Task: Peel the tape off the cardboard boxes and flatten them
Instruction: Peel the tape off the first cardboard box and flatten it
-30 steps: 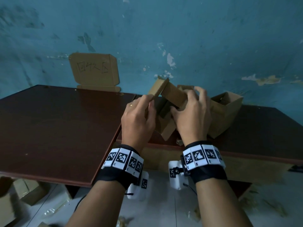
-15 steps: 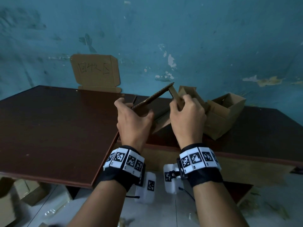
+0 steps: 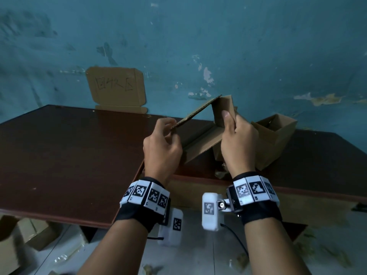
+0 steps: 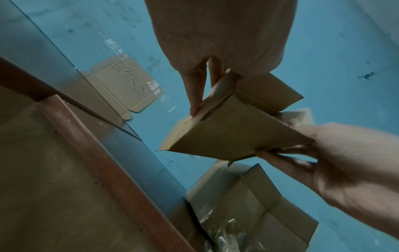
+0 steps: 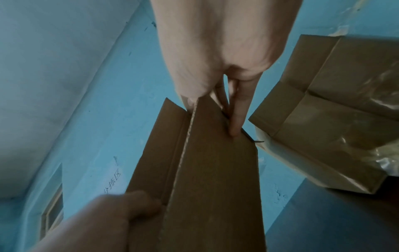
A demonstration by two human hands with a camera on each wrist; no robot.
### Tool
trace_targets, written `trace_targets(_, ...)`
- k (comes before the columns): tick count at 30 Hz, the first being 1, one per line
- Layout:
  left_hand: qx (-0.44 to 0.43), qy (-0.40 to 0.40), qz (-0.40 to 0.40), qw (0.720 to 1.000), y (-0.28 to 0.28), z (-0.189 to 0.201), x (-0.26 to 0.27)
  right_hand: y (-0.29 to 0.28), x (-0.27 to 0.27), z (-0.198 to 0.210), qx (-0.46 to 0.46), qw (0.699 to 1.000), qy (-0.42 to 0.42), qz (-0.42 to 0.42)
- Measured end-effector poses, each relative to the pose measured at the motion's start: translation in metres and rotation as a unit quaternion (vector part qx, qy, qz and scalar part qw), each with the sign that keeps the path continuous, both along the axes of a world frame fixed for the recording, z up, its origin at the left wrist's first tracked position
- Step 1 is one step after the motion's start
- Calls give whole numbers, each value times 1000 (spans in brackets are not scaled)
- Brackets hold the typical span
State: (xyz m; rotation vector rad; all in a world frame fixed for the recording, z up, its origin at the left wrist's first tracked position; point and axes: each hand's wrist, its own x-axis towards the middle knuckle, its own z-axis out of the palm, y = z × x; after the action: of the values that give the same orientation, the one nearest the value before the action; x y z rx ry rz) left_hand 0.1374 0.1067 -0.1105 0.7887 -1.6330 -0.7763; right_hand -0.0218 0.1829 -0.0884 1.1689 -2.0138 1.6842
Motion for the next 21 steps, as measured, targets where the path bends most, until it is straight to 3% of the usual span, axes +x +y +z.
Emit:
trace_targets(7, -40, 41, 32, 998, -10, 4, 6, 11, -11, 6, 10, 999, -33, 23)
trace_targets(13, -69, 5, 8, 998, -9, 1, 5, 10, -9, 9, -12, 995, -69, 77)
trace_targets(18, 30, 89, -36, 995, -10, 5, 3, 8, -2, 9, -32, 976, -137, 167)
trace_targets(21, 105, 172, -102, 974, -11, 9, 2, 5, 4, 9, -36, 958, -174, 226)
